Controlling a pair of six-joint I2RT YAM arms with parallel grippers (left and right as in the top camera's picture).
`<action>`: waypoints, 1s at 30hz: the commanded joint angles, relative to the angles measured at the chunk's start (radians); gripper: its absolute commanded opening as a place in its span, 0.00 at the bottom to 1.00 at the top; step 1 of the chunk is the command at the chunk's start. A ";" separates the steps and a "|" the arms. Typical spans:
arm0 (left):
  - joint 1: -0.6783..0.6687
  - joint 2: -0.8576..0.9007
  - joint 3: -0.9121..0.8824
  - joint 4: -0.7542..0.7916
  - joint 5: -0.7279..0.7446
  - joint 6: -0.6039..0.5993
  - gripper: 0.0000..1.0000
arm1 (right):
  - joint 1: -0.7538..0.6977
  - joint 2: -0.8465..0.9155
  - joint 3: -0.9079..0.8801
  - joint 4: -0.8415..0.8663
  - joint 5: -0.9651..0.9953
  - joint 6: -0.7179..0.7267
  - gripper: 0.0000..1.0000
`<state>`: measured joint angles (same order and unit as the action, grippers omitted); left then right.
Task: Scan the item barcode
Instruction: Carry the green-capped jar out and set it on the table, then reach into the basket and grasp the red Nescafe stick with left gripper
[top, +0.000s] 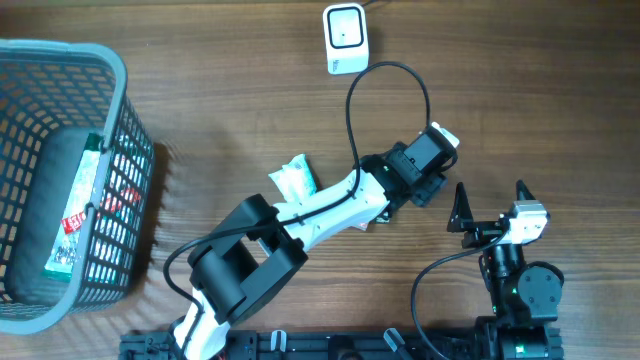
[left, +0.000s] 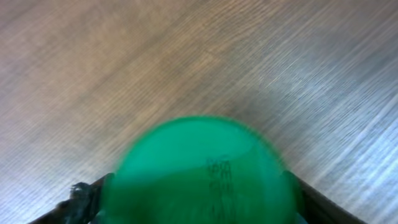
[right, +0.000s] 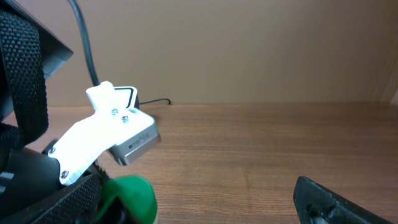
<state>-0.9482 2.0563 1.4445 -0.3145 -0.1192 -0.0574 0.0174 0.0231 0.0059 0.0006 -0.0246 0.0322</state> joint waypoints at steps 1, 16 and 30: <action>0.001 -0.008 0.008 0.005 -0.138 0.205 0.84 | 0.006 0.000 0.000 0.003 0.009 0.009 1.00; 0.001 -0.336 0.008 -0.266 -0.185 0.203 1.00 | 0.006 0.000 0.000 0.003 0.009 0.009 1.00; 0.388 -0.926 0.008 -0.594 -0.402 -0.348 1.00 | 0.006 0.000 0.000 0.003 0.009 0.009 1.00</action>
<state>-0.7353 1.2289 1.4460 -0.9260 -0.4217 -0.1043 0.0174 0.0231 0.0059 0.0006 -0.0246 0.0322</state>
